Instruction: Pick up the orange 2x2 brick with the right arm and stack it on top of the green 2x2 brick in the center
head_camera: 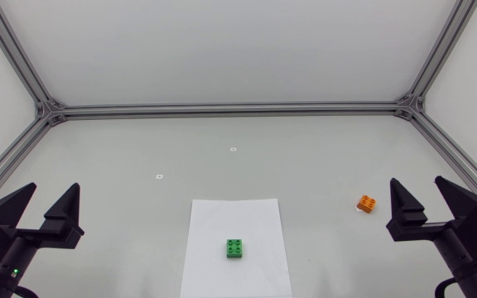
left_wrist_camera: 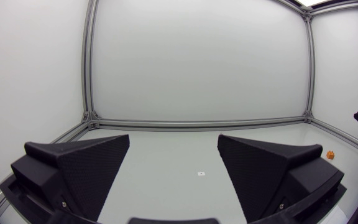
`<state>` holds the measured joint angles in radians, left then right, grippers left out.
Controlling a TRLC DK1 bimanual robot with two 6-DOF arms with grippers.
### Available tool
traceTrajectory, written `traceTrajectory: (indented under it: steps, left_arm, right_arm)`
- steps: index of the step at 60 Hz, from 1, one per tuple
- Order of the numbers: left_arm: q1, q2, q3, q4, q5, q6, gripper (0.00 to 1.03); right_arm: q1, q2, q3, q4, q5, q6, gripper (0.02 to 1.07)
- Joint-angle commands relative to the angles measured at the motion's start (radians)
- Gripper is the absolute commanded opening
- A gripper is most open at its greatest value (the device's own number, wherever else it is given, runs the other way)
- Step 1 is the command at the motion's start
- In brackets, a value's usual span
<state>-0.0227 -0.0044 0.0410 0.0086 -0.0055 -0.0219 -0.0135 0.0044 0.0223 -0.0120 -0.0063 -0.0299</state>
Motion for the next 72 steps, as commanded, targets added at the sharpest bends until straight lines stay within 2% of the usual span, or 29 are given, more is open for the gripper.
traceTrajectory:
  steps: [1, 38, 72]
  left_arm:
    - [0.003, -0.008, -0.041, -0.015, 0.006, 0.013, 0.99]
    - [0.003, -0.008, -0.041, -0.015, 0.004, 0.013, 0.99]
    - [0.003, -0.008, -0.041, -0.015, 0.004, 0.013, 0.99]
  right_arm:
    - [0.006, -0.011, -0.022, 0.003, -0.003, -0.002, 1.03]
    - [-0.016, -0.012, -0.009, 0.012, 0.002, -0.007, 1.03]
    - [-0.009, 0.023, 0.229, -0.117, 0.003, -0.007, 1.03]
